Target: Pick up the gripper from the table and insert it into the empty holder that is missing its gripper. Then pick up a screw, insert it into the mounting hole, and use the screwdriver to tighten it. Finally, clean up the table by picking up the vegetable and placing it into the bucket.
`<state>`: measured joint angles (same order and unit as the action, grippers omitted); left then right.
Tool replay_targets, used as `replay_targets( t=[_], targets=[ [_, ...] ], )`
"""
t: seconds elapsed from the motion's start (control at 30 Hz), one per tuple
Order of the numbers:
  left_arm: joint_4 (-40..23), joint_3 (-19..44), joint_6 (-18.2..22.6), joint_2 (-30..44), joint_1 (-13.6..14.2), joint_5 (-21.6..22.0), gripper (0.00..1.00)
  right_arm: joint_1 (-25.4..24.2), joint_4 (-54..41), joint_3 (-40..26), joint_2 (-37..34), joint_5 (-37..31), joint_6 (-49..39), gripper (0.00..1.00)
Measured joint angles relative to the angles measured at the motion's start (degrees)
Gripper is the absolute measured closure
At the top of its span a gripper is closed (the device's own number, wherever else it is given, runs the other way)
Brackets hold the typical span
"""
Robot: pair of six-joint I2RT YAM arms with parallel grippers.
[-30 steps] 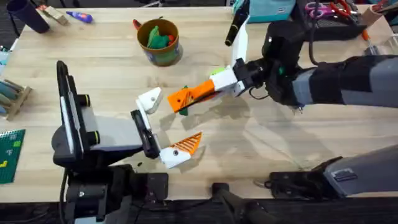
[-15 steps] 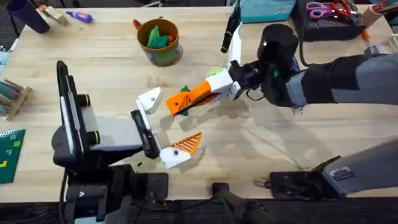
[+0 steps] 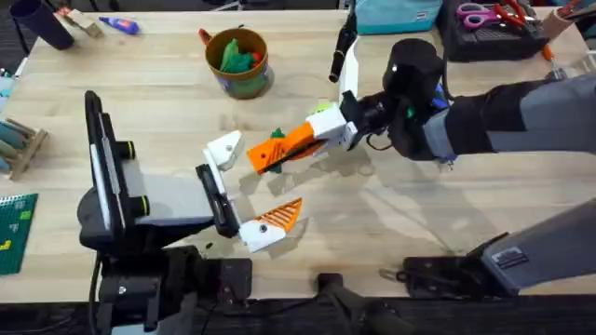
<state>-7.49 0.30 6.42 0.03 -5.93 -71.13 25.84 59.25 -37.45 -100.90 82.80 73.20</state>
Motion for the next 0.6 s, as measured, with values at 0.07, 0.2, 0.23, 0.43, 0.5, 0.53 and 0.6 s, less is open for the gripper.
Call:
replay_targets(
  t=[0.07,0.2,0.23,0.43,0.5,0.53,0.6],
  targets=[
    [0.00,-0.02,0.00,0.00,0.00,0.00,0.015,0.39,0.03,0.00,0.00,-0.02,0.10,0.993],
    [0.00,-0.02,0.00,0.00,0.00,0.00,0.015,1.48,0.11,0.00,0.00,-0.39,0.10,0.993],
    [0.00,-0.02,0.00,0.00,0.00,-0.02,0.015,1.66,0.13,0.00,0.00,-0.51,0.10,0.993],
    [0.00,0.00,0.00,0.00,0.00,0.00,0.015,1.79,1.05,0.00,0.00,-2.13,0.08,0.993],
    [0.00,-0.02,0.00,0.00,0.00,-0.02,0.015,1.79,1.18,0.00,0.00,-2.27,0.10,0.993],
    [0.00,-0.02,0.00,0.00,0.00,0.00,0.015,1.79,1.20,0.00,0.00,-2.43,0.10,0.993],
    [0.00,0.00,0.00,0.00,0.00,0.00,0.015,1.77,1.25,0.00,0.00,-2.68,0.10,0.993]
  ],
)
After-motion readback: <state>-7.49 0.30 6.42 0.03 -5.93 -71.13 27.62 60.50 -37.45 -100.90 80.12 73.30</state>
